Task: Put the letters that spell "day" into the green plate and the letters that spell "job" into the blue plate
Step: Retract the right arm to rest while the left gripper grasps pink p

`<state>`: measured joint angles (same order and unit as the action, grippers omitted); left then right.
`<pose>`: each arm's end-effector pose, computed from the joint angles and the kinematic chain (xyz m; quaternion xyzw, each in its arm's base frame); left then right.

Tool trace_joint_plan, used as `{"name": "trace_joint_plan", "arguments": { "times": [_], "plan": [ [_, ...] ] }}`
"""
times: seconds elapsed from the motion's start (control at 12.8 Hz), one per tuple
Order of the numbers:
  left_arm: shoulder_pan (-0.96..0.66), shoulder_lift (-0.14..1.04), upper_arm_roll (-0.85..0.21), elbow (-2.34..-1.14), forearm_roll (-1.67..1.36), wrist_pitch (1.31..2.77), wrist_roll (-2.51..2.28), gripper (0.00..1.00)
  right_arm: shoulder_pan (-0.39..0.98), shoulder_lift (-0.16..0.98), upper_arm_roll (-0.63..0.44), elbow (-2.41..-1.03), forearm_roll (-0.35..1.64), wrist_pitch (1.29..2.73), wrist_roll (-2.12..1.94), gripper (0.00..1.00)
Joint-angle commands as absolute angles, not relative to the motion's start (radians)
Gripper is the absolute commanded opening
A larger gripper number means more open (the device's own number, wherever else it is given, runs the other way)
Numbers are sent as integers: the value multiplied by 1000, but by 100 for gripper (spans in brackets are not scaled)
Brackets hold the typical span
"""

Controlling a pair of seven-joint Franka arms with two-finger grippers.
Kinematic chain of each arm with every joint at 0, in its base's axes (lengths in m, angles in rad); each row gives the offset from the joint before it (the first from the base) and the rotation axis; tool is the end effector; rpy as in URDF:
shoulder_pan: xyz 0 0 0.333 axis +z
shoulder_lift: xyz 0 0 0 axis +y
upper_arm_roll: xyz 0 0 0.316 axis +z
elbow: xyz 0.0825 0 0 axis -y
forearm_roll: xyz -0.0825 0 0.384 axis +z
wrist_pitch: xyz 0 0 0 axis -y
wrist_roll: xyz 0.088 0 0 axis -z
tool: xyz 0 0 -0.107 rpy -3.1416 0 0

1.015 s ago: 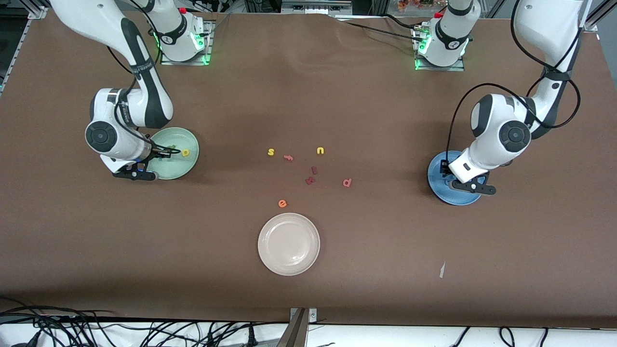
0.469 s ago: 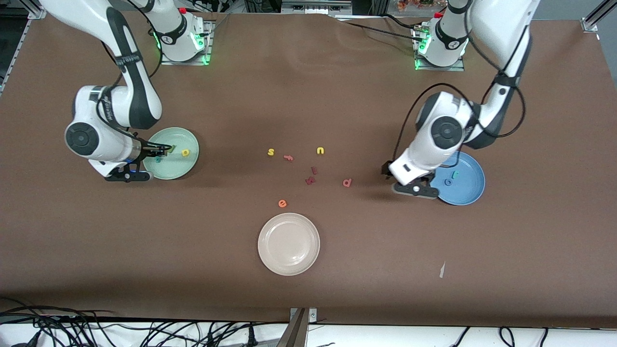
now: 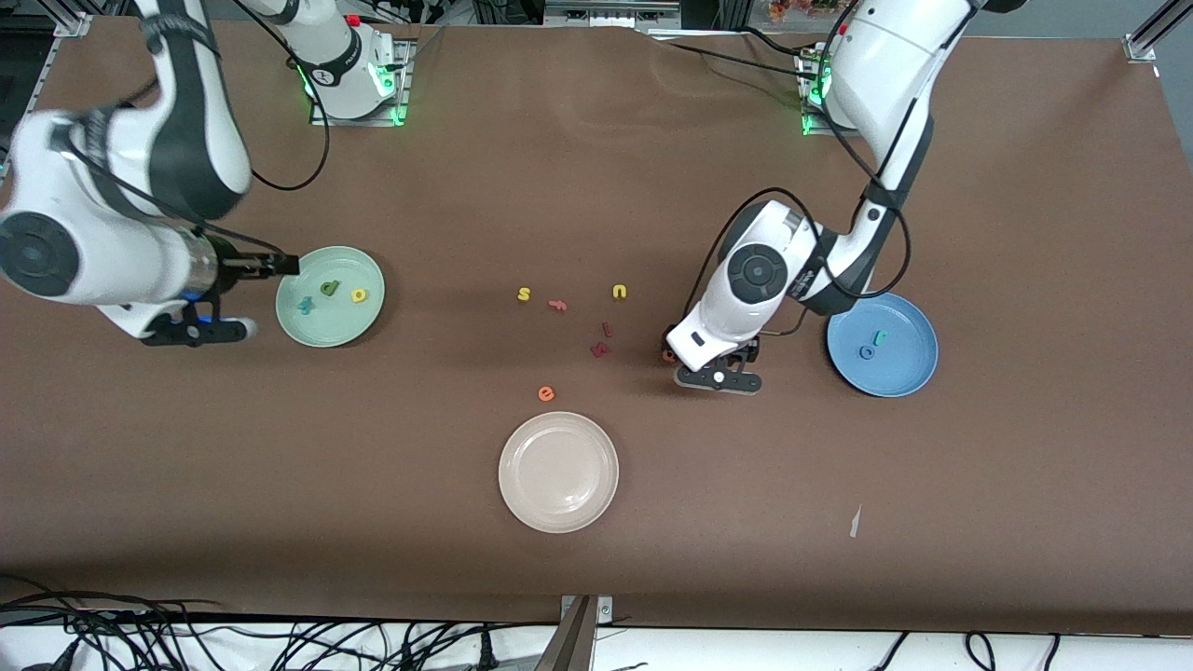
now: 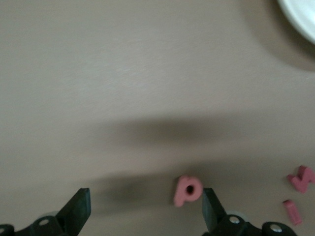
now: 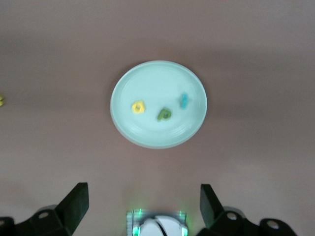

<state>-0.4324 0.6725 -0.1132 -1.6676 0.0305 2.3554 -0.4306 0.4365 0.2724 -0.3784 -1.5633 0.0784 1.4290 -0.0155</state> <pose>0.5899 -0.3475 0.2177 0.9981 -0.0555 -0.0026 0.0260 0.5897 0.0650 0.4708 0.9808 0.0307 -0.1921 0.0150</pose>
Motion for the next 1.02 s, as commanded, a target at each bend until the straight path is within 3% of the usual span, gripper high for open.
{"name": "trace_joint_plan", "arguments": {
  "times": [0.0, 0.16, 0.39, 0.62, 0.78, 0.94],
  "plan": [
    [-472, 747, -103, -1577, 12, 2338, -440, 100, 430, 270, -387, -1424, 91, 1304, -40, 100],
    [-474, 761, -101, -1577, 18, 2339, -440, 100, 395, 232, -345, -1455, 83, 1394, -34, 100],
    [-482, 775, -101, -1577, 12, 2338, -442, 88, 195, 160, -206, -1586, 83, 1638, -41, 100],
    [-482, 773, -103, -1580, 20, 2333, -442, 57, -10, 124, -7, -1604, 83, 1672, -84, 100],
    [-483, 773, -101, -1583, 20, 2333, -442, 37, -23, 56, 2, -1663, 54, 1733, -78, 100],
    [-495, 776, -101, -1591, 21, 2333, -452, 31, -29, -65, 2, -1765, 17, 1747, -77, 100]
  ]
}}
